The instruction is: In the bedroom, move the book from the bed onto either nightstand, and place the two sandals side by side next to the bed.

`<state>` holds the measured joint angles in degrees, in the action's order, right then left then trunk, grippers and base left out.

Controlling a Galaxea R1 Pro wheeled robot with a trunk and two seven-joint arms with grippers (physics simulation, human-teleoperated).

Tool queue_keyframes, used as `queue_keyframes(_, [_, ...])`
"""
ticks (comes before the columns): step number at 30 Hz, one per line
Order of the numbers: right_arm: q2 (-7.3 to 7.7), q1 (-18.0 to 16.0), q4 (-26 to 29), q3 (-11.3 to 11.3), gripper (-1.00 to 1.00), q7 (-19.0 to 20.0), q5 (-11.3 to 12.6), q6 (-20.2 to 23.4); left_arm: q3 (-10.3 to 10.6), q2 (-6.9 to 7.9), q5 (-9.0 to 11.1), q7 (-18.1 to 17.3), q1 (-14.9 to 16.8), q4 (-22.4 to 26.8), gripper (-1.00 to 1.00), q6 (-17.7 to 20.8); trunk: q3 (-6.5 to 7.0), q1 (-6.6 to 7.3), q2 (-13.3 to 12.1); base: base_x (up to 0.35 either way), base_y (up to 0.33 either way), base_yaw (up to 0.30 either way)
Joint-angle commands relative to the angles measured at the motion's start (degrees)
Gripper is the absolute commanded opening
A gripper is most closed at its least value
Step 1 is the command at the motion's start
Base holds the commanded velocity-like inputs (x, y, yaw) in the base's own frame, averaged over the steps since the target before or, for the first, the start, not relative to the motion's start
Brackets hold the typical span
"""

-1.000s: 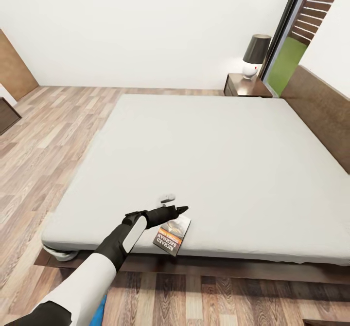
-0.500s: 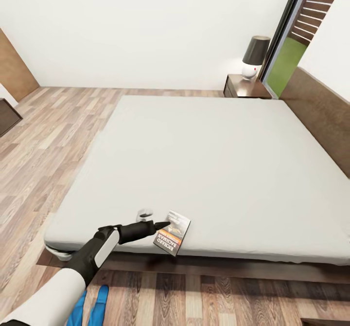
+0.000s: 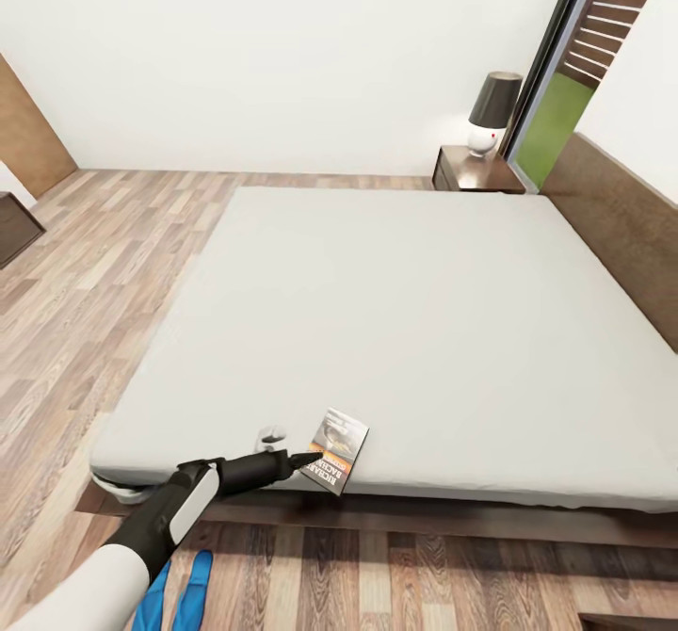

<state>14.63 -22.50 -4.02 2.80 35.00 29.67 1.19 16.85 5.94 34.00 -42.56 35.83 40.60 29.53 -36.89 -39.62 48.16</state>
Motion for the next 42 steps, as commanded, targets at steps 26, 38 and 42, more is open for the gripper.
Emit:
queue_keyframes(26, [0.27, -0.1, -0.2, 0.4, 1.00, 0.3, 0.3, 0.1, 0.4, 3.18, -1.4, -7.1, -5.5, -22.9, 1.00, -18.7, 4.63, 5.71, -10.4, 0.000, 0.000, 0.000])
queue_keyframes(38, [-0.15, -0.1, 0.6, 0.4, 1.00, 0.8, 0.3, 0.1, 0.2, 2.92, -1.4, 0.1, -5.5, -28.9, 1.00, -22.9, 4.81, 5.93, -10.8, 0.000, 0.000, 0.000])
queue_keyframes(42, [-0.62, -0.1, 6.5, 0.4, 1.00, 0.9, 0.4, 0.4, 0.1, 3.12, -1.3, 0.4, -5.5, -30.5, 1.00, -23.2, 4.81, 5.93, -10.8, 0.000, 0.000, 0.000])
